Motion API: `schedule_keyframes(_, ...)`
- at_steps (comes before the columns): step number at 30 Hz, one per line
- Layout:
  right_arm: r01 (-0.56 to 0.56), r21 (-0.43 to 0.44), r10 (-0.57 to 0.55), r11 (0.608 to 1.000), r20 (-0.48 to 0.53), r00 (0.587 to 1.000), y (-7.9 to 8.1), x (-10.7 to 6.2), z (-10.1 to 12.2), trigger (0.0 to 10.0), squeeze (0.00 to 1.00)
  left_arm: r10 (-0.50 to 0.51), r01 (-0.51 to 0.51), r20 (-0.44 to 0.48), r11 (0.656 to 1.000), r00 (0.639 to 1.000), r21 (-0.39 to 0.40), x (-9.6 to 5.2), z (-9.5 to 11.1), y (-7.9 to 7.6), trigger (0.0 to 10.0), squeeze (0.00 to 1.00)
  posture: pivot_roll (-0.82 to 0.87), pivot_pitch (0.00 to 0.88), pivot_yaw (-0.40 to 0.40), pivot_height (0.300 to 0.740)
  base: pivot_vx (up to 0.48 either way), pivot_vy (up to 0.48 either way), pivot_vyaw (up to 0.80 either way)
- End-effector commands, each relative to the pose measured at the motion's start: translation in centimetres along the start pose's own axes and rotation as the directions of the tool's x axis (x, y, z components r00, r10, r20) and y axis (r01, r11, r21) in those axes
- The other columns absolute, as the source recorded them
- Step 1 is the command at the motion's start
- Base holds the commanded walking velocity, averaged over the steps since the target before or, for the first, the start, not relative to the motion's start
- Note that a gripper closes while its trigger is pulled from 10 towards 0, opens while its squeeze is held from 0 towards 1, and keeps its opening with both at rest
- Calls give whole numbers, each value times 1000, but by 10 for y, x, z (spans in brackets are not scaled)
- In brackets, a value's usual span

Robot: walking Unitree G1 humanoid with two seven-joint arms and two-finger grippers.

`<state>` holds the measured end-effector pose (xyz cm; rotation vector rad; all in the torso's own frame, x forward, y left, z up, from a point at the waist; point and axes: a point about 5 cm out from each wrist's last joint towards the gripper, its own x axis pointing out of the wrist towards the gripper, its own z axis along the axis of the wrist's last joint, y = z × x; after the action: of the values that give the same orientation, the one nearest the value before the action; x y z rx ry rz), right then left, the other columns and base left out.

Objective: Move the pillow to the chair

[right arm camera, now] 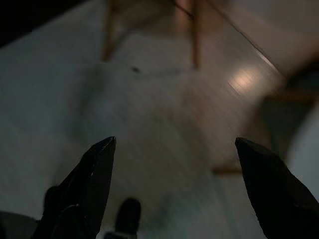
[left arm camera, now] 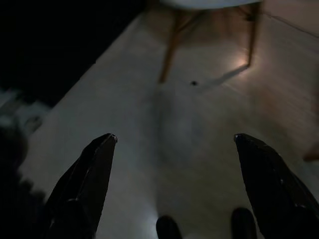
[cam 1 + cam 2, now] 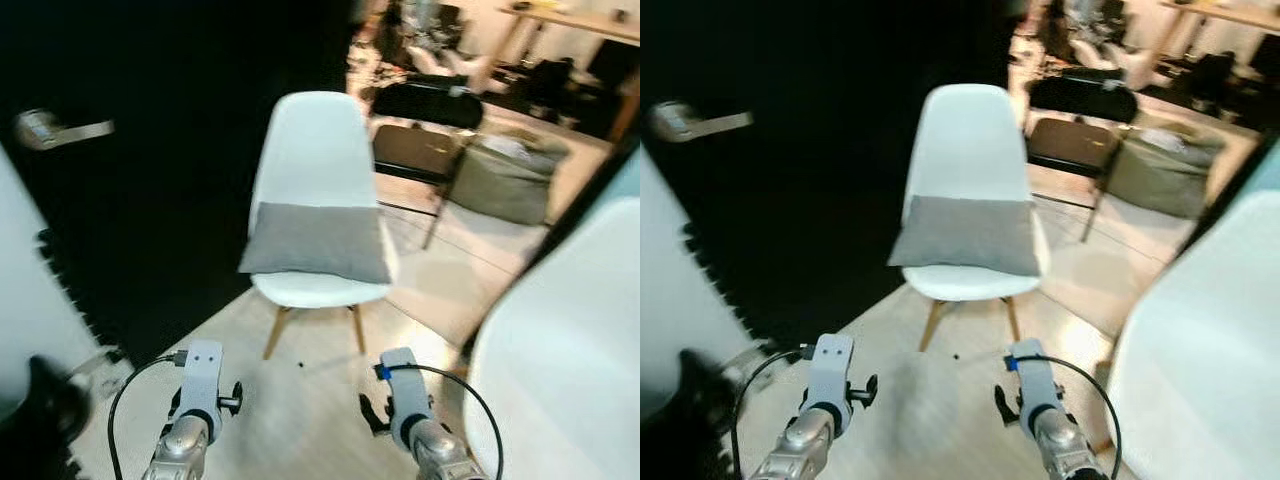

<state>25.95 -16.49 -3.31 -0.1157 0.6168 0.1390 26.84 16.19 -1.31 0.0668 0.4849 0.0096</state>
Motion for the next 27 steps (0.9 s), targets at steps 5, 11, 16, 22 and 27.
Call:
schedule_keyframes(5,39,48,-37,998,-38,999,-3,-2,-8,10000,0,-18,18,-7,1000,1000,19,3,4,-3,10000,0,82,24,-32,740,0,0,-800)
schedule_keyframes(11,51,53,-49,997,-38,998,-1,-1,-6,10000,0,-34,34,12,999,999,22,6,11,-3,10000,0,73,13,-14,740,0,0,-800)
schedule_keyframes(16,56,52,-54,997,-41,998,-1,0,-5,10000,0,-31,31,6,999,999,13,7,12,-1,10000,0,75,5,-15,740,0,0,-800)
schedule_keyframes(22,59,53,-56,997,-43,997,-2,1,-3,10000,0,-23,23,5,1000,1000,1,7,11,0,10000,0,82,6,-21,740,0,0,-800)
schedule_keyframes(27,47,48,-45,998,-46,998,1,2,-2,10000,0,-22,22,3,1000,1000,-6,7,11,0,10000,0,85,3,-27,740,0,0,-800)
